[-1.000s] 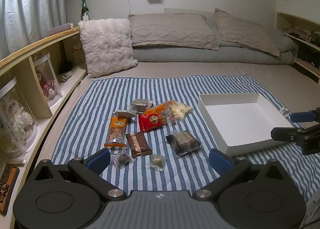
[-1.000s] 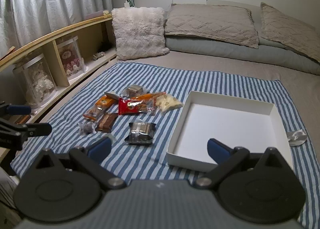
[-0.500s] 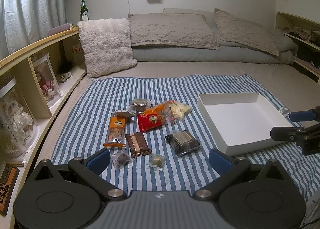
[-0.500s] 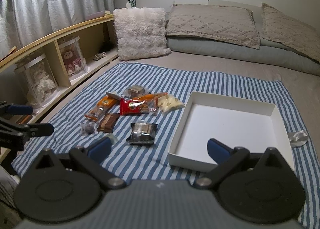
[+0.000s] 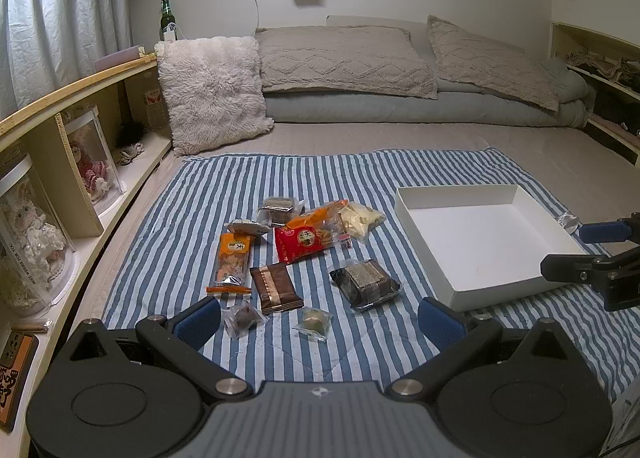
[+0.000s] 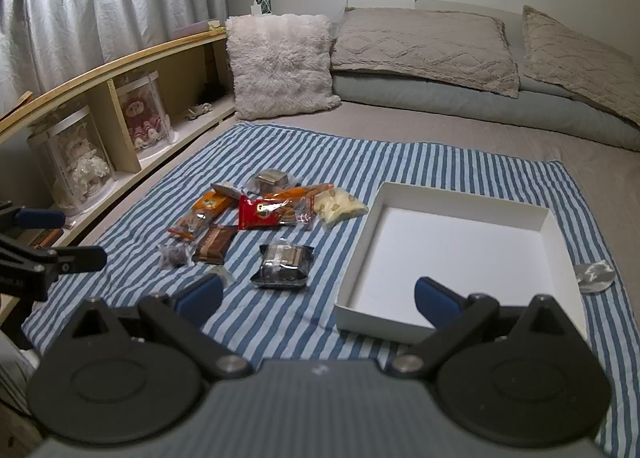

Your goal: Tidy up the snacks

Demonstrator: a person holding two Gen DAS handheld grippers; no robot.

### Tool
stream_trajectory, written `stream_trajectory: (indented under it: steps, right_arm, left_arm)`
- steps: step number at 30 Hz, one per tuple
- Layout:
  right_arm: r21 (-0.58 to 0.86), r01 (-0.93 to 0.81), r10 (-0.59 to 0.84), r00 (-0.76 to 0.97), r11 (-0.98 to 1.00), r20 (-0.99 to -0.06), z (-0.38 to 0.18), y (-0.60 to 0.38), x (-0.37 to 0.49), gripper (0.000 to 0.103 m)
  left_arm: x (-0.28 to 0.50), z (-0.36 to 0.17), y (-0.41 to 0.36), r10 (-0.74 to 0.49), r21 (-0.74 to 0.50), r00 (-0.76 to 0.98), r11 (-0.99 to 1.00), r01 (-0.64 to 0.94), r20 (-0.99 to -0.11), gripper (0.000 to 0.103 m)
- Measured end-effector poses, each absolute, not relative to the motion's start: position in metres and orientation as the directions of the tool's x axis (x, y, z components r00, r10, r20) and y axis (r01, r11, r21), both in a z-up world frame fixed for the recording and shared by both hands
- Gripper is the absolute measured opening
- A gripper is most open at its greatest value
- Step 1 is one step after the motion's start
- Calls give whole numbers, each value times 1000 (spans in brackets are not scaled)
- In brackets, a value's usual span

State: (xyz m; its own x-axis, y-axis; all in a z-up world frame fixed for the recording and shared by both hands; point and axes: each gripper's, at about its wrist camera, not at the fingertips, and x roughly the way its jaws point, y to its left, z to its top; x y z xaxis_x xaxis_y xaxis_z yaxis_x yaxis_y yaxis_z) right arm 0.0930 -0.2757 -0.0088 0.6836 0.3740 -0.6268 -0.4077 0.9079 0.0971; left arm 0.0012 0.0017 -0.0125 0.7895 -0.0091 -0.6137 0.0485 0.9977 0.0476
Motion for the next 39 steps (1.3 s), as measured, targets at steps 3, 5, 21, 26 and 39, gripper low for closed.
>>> stream_trajectory:
  steps: [3,5,21,26,39]
  right_arm:
    - [96,-409,374,683,908,-627,-9,-276,93,103]
    - [97,-408,374,684,908,-627,-9,-276,93,103]
    - [97,-407,373,684,908,-627,-9,-275,93,103]
    - [96,-407,373,684,908,-627,-9,-275,93,103]
    - [94,-406,371,685,909,-627,-10,-274,93,103]
  left_arm:
    - [1,-12,2,-9,48,789,998,48,-614,103]
    - [1,-12,2,-9,48,789,998,49,-614,103]
    - [1,-12,2,-9,48,789,998,49,-615,103]
    - [2,-13,2,-10,47,789,998,50,-615,103]
    - [7,-19,3,8,54,775,998,34,-632,103]
